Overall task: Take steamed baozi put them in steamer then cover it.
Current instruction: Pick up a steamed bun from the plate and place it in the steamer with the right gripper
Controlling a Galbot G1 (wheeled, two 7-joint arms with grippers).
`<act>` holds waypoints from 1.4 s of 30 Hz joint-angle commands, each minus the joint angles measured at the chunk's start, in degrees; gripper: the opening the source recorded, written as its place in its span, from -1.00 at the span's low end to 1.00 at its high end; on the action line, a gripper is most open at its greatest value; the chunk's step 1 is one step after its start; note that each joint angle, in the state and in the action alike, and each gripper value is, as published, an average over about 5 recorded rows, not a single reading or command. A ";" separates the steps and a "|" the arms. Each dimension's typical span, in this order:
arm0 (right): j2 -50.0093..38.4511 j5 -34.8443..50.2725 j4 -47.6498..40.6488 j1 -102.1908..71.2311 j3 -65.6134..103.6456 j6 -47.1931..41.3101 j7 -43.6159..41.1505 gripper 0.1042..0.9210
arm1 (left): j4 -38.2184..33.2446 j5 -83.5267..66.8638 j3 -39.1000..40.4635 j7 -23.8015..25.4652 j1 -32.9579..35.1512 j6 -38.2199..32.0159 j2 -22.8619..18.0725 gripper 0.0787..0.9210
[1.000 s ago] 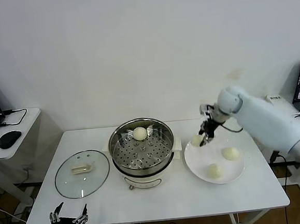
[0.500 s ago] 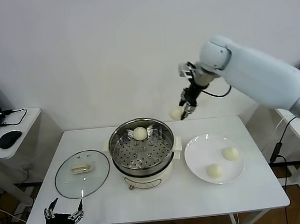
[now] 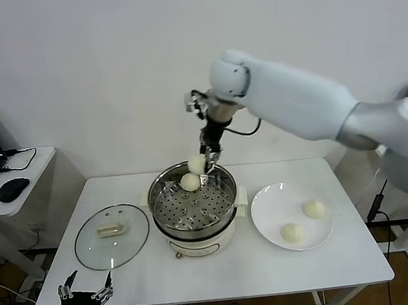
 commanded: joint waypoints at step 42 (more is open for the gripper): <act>10.48 -10.42 -10.72 -13.72 9.38 1.35 5.09 0.71 | 1.43 -0.23 1.12 -0.07 -1.19 0.03 -0.82 0.77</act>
